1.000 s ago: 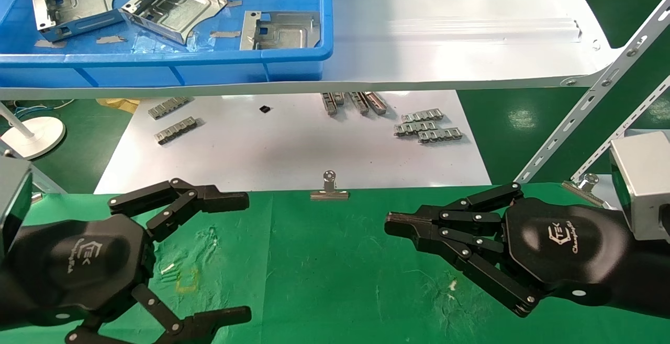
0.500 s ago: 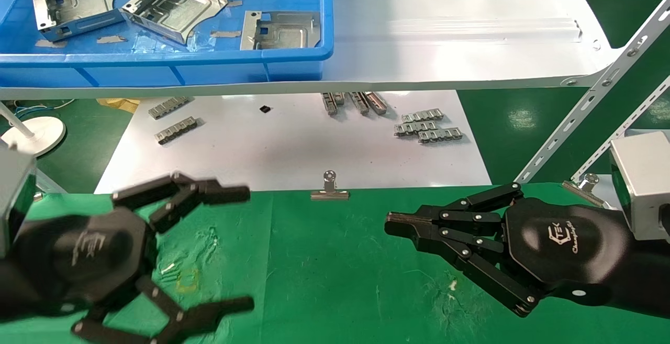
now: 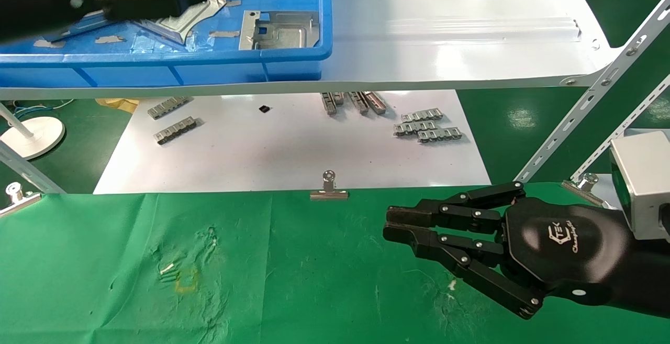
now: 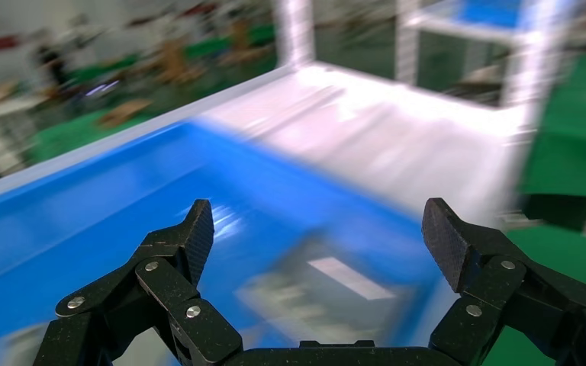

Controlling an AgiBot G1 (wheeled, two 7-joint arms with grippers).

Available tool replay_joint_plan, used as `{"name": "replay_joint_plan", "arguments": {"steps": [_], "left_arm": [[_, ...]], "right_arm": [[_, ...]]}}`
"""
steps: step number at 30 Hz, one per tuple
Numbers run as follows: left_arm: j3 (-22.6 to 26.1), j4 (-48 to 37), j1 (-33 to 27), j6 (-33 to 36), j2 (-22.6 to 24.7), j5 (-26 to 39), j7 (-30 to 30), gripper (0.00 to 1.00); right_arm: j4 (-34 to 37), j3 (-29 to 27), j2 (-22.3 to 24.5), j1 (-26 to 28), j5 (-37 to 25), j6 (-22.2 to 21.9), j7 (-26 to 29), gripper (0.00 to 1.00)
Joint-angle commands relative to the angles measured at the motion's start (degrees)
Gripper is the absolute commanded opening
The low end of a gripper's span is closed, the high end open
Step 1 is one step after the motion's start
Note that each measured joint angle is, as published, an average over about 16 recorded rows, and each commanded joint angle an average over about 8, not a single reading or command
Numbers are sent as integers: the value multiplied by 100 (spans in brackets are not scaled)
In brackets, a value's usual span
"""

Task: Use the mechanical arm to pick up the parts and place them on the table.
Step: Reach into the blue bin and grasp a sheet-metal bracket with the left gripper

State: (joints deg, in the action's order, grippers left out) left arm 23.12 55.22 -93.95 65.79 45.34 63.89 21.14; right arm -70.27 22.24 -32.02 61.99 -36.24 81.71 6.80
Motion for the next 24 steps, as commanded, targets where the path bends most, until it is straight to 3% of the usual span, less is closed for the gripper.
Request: {"name": "replay_joint_plan", "arguments": {"steps": [1, 10, 12, 18, 19, 24], "left_arm": [[207, -441, -438, -202, 198, 444, 129, 100], [864, -2703, -1751, -608, 1014, 1715, -39, 99], [957, -3101, -1935, -688, 1139, 1884, -92, 85], [1089, -3998, -2278, -956, 1432, 2146, -311, 11], [1102, -4111, -2319, -977, 1472, 2169, -346, 3], [1161, -4538, -2497, -1015, 1618, 2262, -466, 0]], "right_arm": [[0, 0, 0, 0, 0, 0, 0, 100], [0, 0, 0, 0, 0, 0, 0, 100], [0, 0, 0, 0, 0, 0, 0, 100], [0, 0, 0, 0, 0, 0, 0, 100], [0, 0, 0, 0, 0, 0, 0, 100], [0, 0, 0, 0, 0, 0, 0, 100]]}}
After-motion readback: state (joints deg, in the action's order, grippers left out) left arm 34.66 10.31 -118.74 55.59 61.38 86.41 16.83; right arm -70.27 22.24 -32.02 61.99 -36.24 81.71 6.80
